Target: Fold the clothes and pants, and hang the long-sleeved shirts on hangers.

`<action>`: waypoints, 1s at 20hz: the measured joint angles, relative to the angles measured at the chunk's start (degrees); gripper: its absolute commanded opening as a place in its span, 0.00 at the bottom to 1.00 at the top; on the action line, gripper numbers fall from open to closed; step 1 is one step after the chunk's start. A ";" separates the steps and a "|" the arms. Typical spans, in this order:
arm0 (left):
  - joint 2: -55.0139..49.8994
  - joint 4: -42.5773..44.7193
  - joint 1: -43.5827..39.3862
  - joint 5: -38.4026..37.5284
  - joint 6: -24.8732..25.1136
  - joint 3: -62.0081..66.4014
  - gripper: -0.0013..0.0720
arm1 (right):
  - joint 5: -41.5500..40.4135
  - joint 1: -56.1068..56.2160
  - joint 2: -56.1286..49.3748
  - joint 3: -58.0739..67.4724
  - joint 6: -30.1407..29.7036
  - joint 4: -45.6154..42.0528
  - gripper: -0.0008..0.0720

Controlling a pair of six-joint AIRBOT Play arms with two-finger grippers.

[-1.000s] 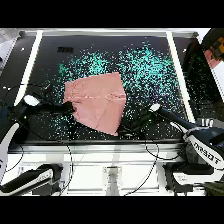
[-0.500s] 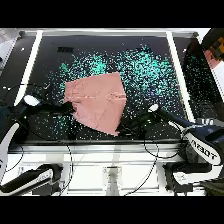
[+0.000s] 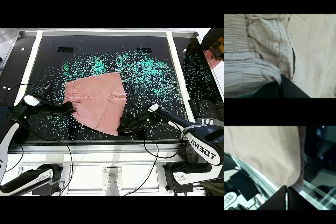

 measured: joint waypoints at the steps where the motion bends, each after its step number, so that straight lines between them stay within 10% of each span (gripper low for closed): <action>1: 0.00 0.00 0.00 -0.07 0.00 0.00 0.03 | 0.74 0.00 0.09 -0.02 -0.46 0.33 0.02; 20: 13.35 0.24 -4.13 -14.19 -1.25 0.00 0.03 | 17.40 -12.46 24.46 7.85 7.91 -4.33 0.01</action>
